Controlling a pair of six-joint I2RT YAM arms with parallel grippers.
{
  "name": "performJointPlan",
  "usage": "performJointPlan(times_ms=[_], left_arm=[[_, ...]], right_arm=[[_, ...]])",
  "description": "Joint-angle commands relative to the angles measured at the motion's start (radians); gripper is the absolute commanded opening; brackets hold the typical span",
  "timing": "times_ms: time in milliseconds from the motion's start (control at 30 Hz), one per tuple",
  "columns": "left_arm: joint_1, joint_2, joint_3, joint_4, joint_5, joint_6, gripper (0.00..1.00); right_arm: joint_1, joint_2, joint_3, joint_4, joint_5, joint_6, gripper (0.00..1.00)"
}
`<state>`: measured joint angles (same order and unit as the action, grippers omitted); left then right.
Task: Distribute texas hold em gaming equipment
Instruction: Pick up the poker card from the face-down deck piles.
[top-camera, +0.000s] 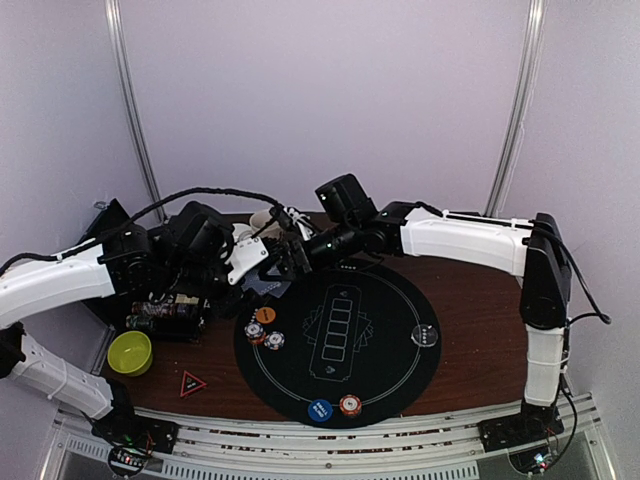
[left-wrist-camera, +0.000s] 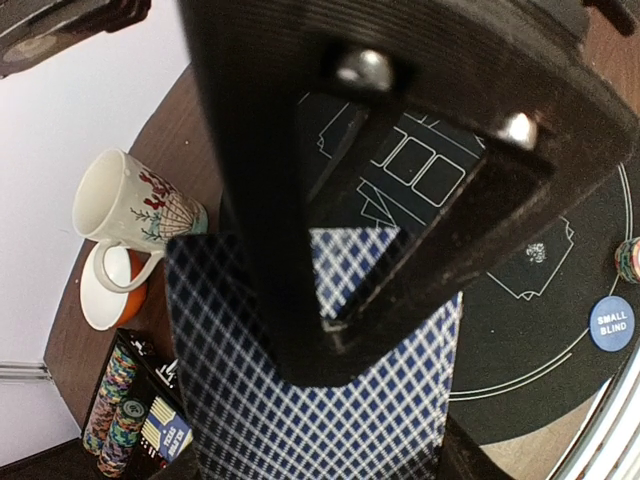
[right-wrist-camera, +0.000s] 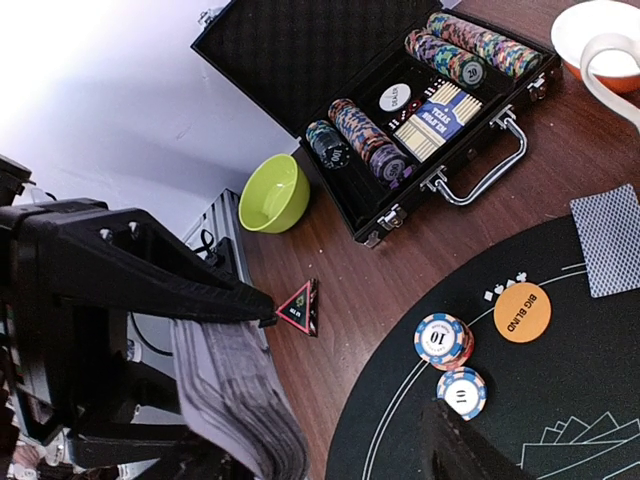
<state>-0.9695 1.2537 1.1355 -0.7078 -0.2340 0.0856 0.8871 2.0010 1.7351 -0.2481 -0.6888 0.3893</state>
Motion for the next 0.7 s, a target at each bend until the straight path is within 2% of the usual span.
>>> performJointPlan(times_ms=[0, 400, 500, 667], left_arm=[[0.003, -0.016, 0.015, 0.047, 0.004, 0.008, 0.57], [0.003, -0.011, 0.006, 0.047, -0.010, 0.004, 0.57], [0.003, -0.014, -0.001, 0.047, -0.017, -0.002, 0.57], [0.003, -0.023, -0.016, 0.047, -0.023, -0.010, 0.57]], right_arm=[[-0.005, -0.048, 0.032, -0.093, 0.097, -0.058, 0.56], [-0.004, -0.085, 0.099, -0.198, 0.133, -0.112, 0.06], [-0.006, -0.090, 0.136, -0.270, 0.179, -0.143, 0.00], [-0.012, -0.129, 0.167, -0.339, 0.229, -0.178, 0.00]])
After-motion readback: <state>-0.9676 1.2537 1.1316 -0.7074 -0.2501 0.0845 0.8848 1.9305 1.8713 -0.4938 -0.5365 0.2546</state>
